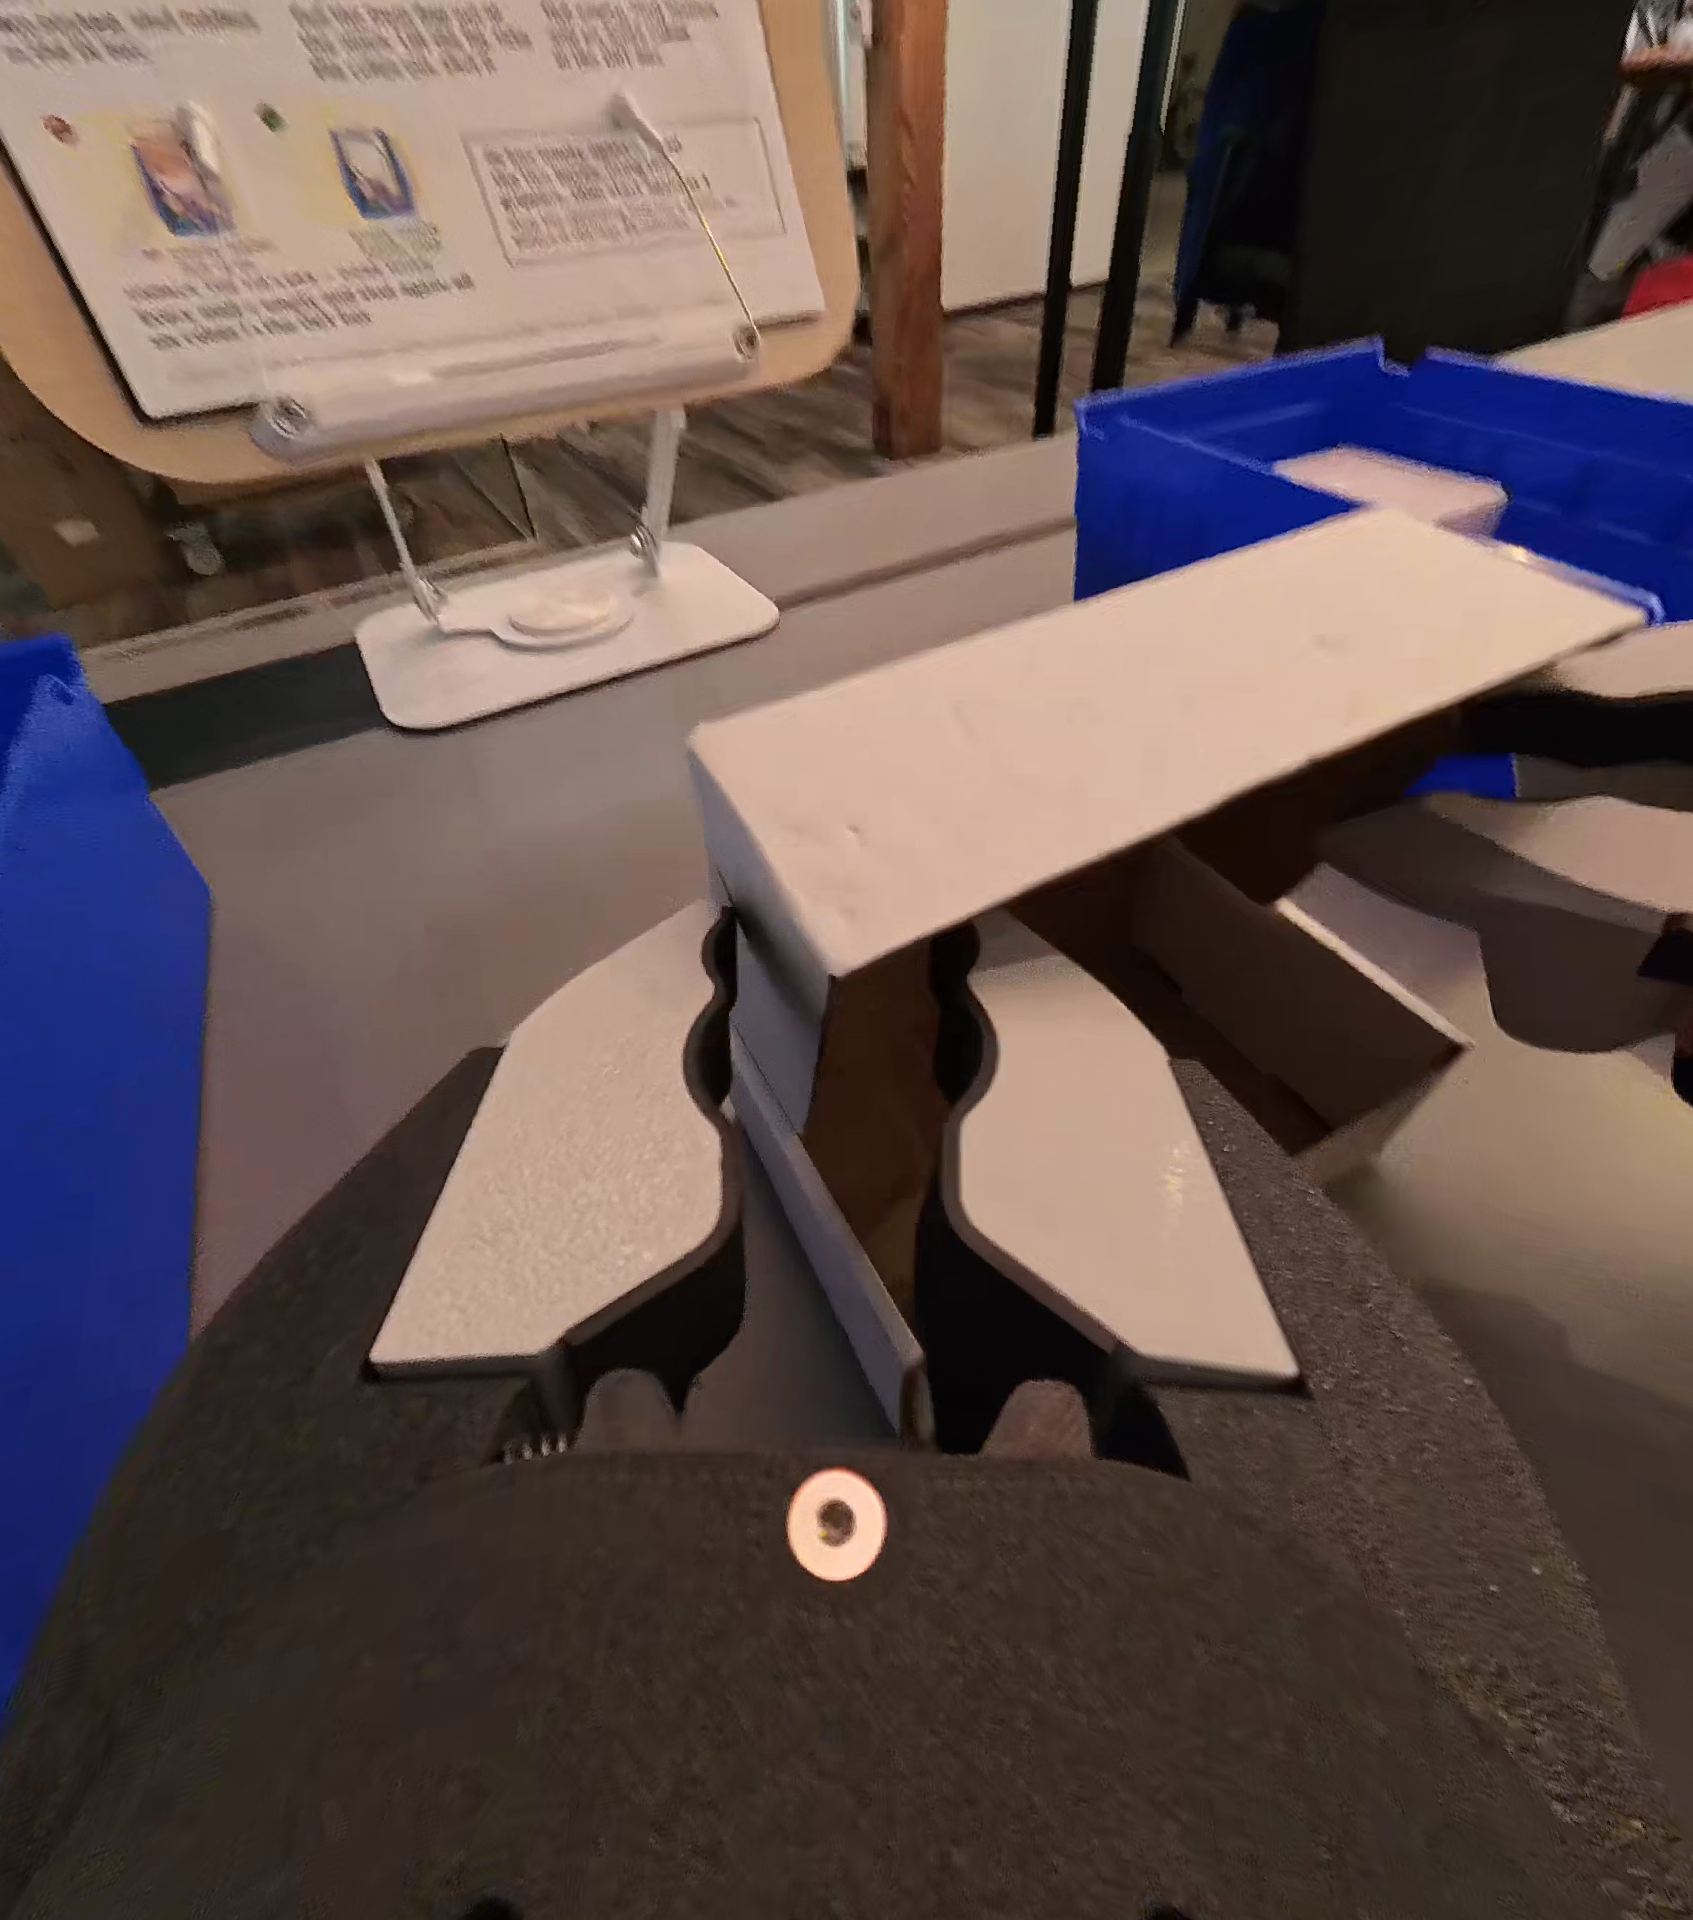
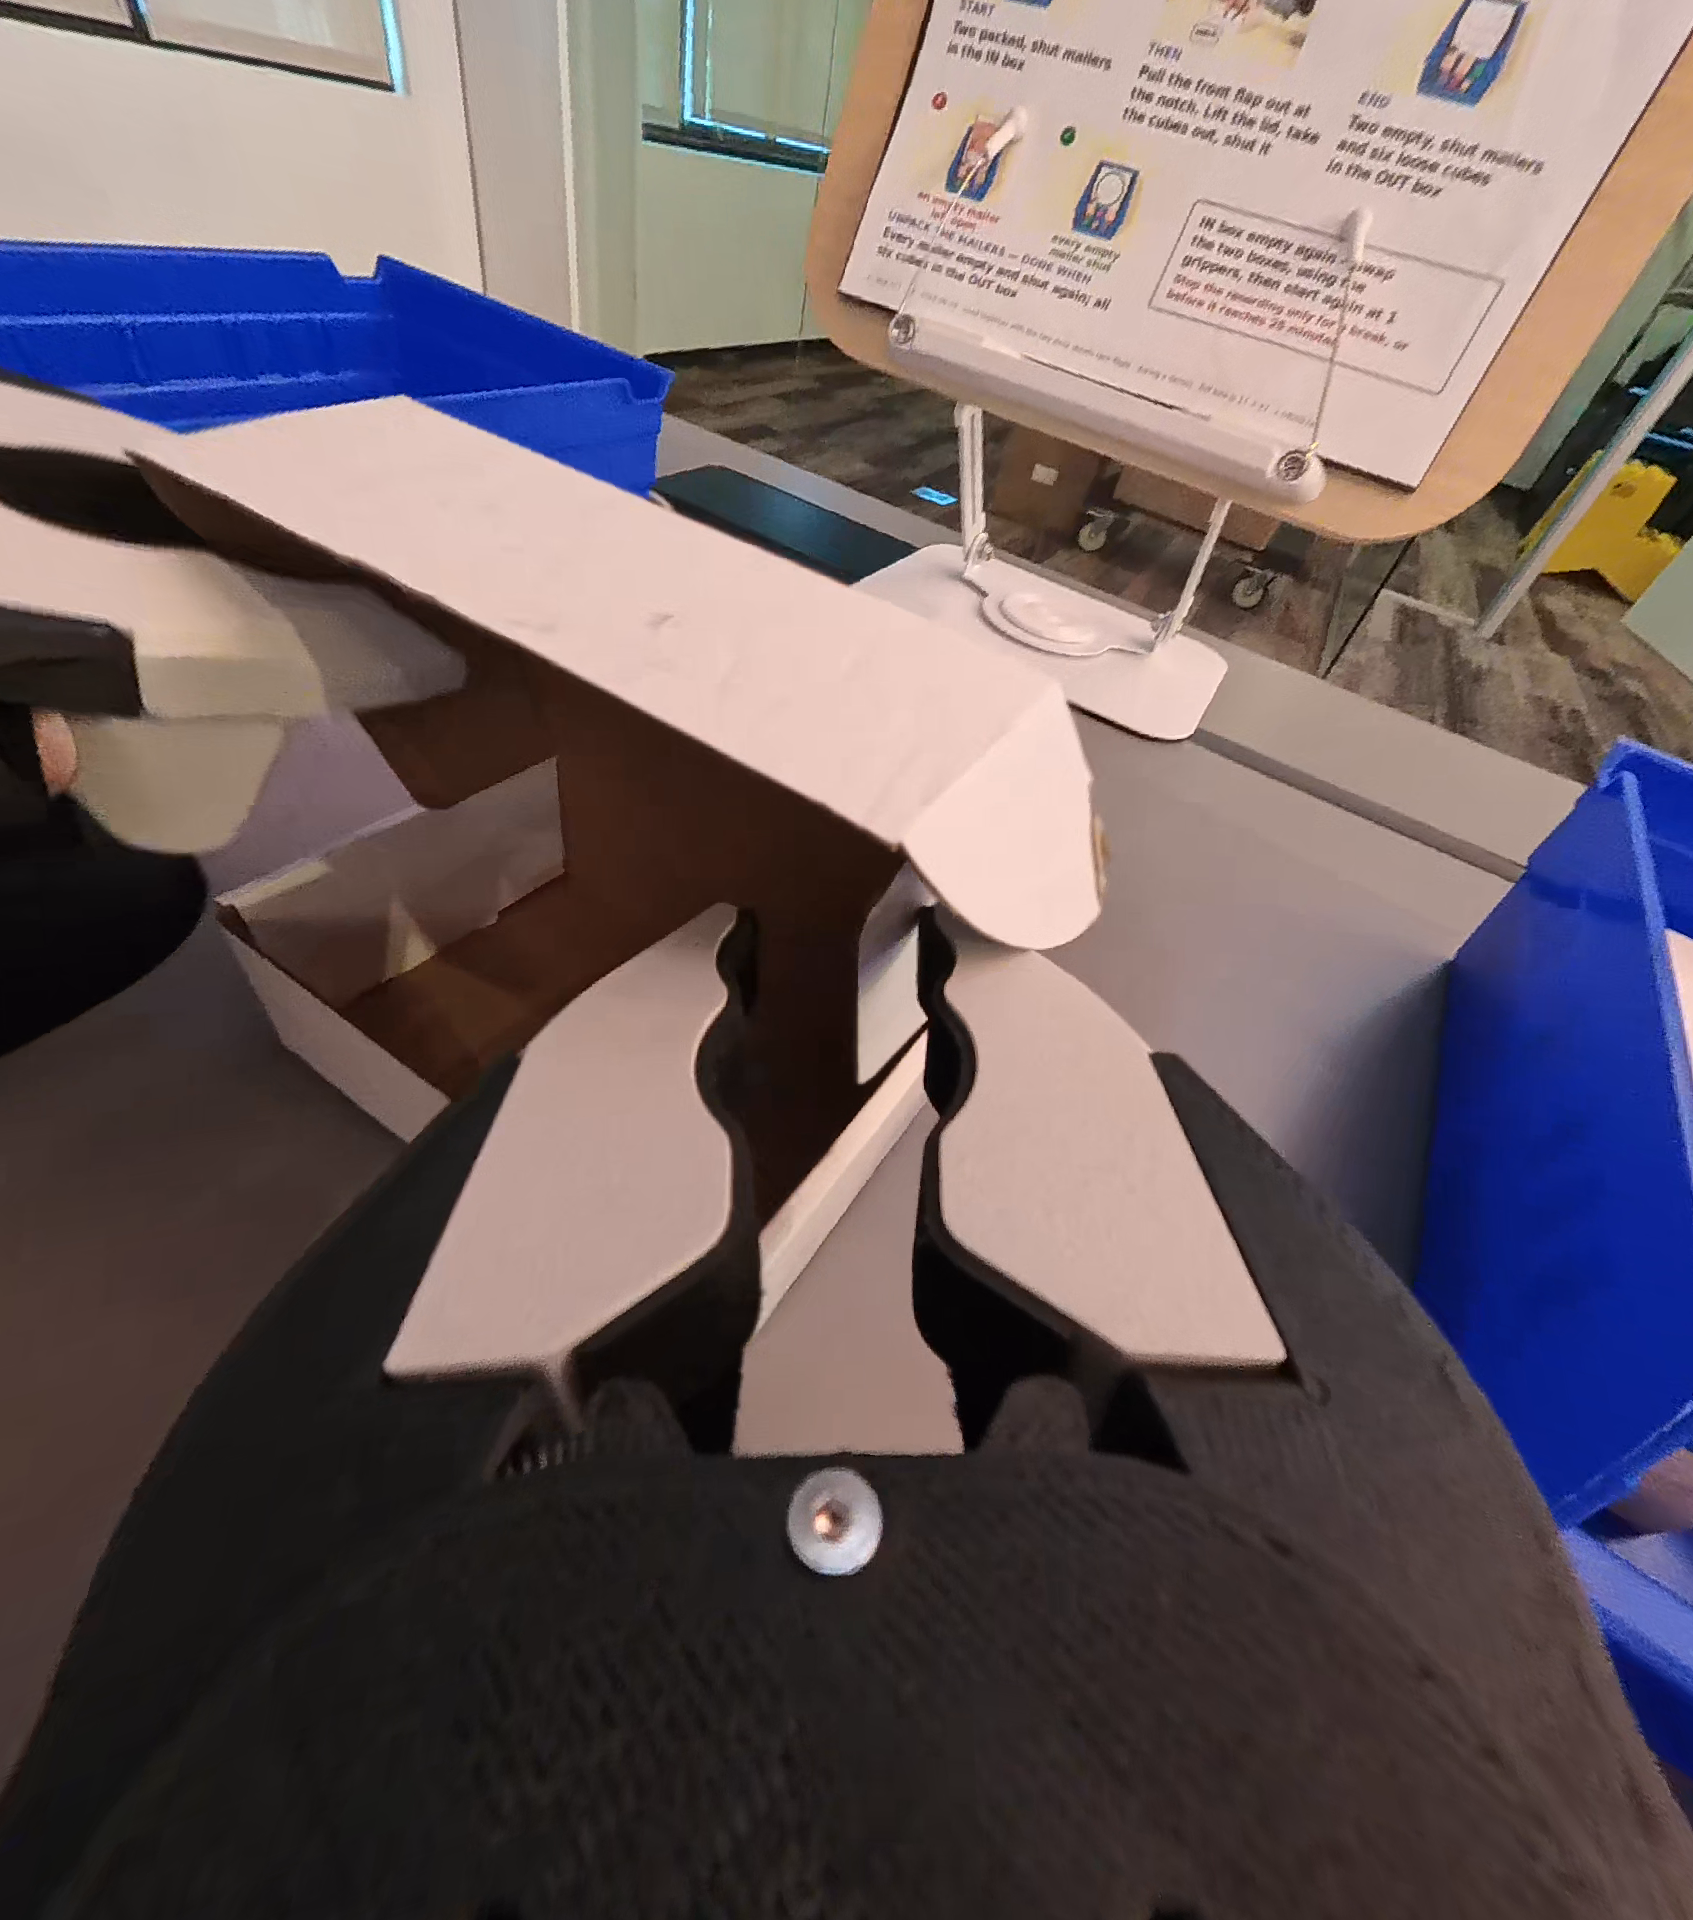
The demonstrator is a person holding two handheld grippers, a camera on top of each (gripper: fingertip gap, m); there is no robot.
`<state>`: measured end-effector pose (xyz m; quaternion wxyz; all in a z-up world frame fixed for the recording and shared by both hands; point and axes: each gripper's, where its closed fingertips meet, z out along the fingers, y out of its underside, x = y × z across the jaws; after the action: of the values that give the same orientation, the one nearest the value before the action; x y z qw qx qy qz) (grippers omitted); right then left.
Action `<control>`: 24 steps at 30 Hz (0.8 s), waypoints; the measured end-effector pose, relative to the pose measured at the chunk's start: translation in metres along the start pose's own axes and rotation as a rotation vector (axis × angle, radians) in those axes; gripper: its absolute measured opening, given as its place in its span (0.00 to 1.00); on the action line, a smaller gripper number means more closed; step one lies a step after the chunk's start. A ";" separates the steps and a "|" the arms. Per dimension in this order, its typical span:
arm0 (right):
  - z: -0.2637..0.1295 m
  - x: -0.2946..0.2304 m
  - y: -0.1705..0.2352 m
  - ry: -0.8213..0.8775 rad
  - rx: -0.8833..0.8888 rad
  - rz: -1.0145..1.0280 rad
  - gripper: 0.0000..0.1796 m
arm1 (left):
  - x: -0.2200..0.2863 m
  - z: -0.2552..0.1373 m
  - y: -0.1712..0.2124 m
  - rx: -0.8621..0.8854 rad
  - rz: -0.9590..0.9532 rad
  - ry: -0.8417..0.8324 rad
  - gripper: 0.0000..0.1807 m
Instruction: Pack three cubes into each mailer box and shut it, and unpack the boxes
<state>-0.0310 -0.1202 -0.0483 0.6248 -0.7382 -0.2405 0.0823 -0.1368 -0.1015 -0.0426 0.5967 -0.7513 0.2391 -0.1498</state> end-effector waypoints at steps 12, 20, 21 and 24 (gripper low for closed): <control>-0.009 -0.012 0.030 -0.090 -0.092 0.058 0.19 | 0.017 -0.016 0.040 -0.149 -0.103 0.126 0.26; -0.032 0.018 0.030 0.051 -0.061 -0.081 0.23 | 0.005 -0.034 0.034 -0.093 -0.034 0.005 0.25; -0.031 0.016 0.025 0.059 -0.040 -0.163 0.24 | 0.003 -0.035 0.033 -0.098 0.004 -0.029 0.25; -0.027 0.007 0.016 0.108 -0.011 -0.374 0.25 | -0.005 -0.037 0.028 -0.104 0.176 -0.152 0.28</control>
<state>-0.0097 -0.1426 -0.0573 0.6371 -0.6875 -0.3401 -0.0763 -0.1646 -0.1340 -0.0608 0.5843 -0.7664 0.2655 -0.0267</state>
